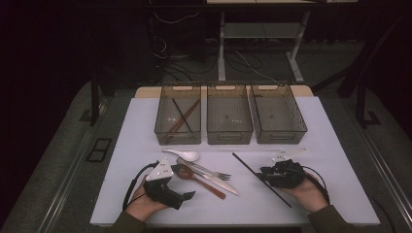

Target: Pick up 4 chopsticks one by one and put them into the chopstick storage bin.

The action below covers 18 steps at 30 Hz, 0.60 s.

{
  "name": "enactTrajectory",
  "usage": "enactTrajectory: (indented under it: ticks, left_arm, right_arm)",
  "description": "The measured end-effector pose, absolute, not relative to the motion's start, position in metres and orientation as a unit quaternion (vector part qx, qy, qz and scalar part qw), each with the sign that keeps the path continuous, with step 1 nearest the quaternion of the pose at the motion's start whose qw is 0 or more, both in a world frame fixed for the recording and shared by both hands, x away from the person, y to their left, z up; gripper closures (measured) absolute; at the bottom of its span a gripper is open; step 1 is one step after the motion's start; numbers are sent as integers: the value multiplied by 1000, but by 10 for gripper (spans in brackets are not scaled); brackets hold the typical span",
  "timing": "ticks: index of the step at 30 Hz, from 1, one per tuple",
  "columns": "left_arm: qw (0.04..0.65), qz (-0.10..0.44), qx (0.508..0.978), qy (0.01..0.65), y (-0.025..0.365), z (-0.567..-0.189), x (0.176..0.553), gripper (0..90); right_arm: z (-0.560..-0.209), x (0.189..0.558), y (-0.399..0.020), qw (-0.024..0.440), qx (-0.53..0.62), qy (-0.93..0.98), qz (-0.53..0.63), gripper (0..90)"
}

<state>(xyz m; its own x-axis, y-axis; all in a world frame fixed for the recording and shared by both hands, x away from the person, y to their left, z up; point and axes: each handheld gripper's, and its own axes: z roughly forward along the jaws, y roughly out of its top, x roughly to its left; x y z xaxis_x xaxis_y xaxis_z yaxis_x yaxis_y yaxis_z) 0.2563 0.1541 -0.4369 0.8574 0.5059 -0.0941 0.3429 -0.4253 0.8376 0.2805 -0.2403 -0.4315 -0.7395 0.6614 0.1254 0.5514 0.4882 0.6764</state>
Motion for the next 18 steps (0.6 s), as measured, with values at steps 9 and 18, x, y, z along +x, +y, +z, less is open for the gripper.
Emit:
enactTrajectory:
  ticks: [9, 18]
  left_arm:
    - [469, 88, 843, 250, 153, -437, 256, 0]
    - [469, 90, 841, 253, 154, -437, 257, 0]
  right_arm:
    - [-438, 284, -240, 73, 357, 863, 350, 756]
    - [-442, 286, -236, 64, 353, 867, 346, 776]
